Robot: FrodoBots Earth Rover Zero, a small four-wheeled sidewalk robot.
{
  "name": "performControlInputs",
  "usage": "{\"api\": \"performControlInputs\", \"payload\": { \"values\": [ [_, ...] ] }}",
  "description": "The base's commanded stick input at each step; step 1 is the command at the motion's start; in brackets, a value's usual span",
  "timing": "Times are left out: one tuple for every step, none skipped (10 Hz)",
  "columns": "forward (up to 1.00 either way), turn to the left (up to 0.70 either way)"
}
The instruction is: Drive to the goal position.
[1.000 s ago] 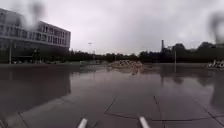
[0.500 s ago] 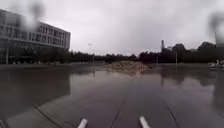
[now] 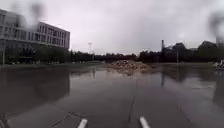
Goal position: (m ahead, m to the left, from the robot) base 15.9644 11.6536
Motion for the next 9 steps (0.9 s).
{"api": "performControlInputs", "payload": {
  "values": [
    [1.00, 0.03],
    [1.00, 0.03],
    [1.00, 0.02],
    [1.00, 0.03],
    [1.00, 0.03],
    [1.00, 0.02],
    [1.00, 0.03],
    [1.00, 0.03],
    [1.00, 0.03]
  ]
}}
